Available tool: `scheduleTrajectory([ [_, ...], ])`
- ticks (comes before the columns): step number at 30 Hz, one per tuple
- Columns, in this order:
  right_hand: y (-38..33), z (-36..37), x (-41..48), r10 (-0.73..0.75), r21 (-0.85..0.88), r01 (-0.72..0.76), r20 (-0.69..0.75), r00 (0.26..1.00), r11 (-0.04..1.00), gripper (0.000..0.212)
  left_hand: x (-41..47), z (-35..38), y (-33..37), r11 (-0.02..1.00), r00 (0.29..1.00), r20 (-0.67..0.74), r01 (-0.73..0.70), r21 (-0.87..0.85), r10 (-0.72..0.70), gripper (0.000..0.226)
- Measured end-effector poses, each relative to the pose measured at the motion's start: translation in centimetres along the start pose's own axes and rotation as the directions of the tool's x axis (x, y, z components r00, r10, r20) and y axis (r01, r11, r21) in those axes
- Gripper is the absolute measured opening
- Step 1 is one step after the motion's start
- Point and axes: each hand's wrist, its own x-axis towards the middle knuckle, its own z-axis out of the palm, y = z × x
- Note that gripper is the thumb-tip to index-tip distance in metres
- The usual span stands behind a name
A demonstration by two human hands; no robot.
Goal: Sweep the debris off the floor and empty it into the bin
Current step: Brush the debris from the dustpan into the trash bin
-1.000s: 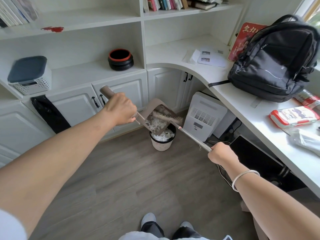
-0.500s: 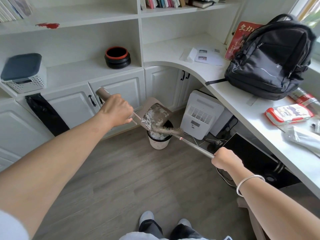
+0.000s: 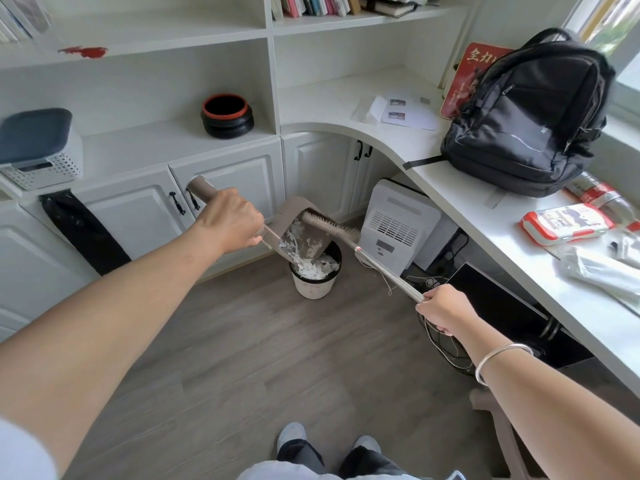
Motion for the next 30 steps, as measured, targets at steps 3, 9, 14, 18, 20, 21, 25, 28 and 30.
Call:
scheduleTrajectory([
  [3, -1.6, 0.8, -0.1, -0.022, -0.028, 0.022, 0.006, 1.0, 0.999, 0.013, -0.3, 0.1, -0.5, 1.0, 1.0, 0.003, -0.006, 0.0, 0.006, 0.041],
  [9, -3.2, 2.7, -0.5, -0.01, -0.129, 0.012, 0.019, 1.0, 0.992, 0.036, -0.5, -0.1, -0.8, 1.0, 1.0, -0.007, -0.018, 0.014, 0.018, 0.043],
  [14, -3.4, 2.3, -0.7, -0.028, -0.259, 0.023, -0.015, 1.0, 0.966, 0.033, -0.3, 0.2, -0.8, 0.999, 1.0, -0.001, -0.019, 0.028, 0.019, 0.042],
  [18, -2.9, 1.6, -0.8, -0.036, -0.32, 0.029, -0.016, 0.999, 0.947, 0.029, -0.3, 0.8, -0.8, 1.0, 1.0, 0.011, -0.004, 0.02, 0.004, 0.042],
  [20, -2.2, 1.3, -0.8, -0.027, -0.301, 0.024, -0.006, 1.0, 0.953, 0.032, -0.3, 0.9, -0.9, 1.0, 1.0, 0.012, 0.006, 0.016, -0.006, 0.042],
  [21, -1.7, 1.2, -0.8, -0.013, -0.279, 0.013, 0.0, 1.0, 0.96, 0.035, -0.3, 0.9, -0.9, 1.0, 1.0, 0.011, 0.011, 0.017, -0.012, 0.042],
  [25, -0.6, 0.5, -0.8, 0.018, -0.215, -0.014, 0.018, 1.0, 0.977, 0.044, 0.0, 0.8, -1.1, 0.999, 0.999, 0.024, 0.035, 0.013, -0.035, 0.042],
  [28, -1.0, 0.2, -0.6, -0.006, -0.187, 0.007, 0.01, 1.0, 0.982, 0.04, 0.3, 0.4, -1.0, 0.999, 0.999, 0.015, 0.03, 0.027, -0.03, 0.042],
  [30, -1.5, 0.3, -0.5, -0.018, -0.171, 0.018, 0.001, 1.0, 0.985, 0.036, 0.4, 0.2, -0.9, 0.999, 1.0, 0.015, 0.018, 0.03, -0.018, 0.042],
])
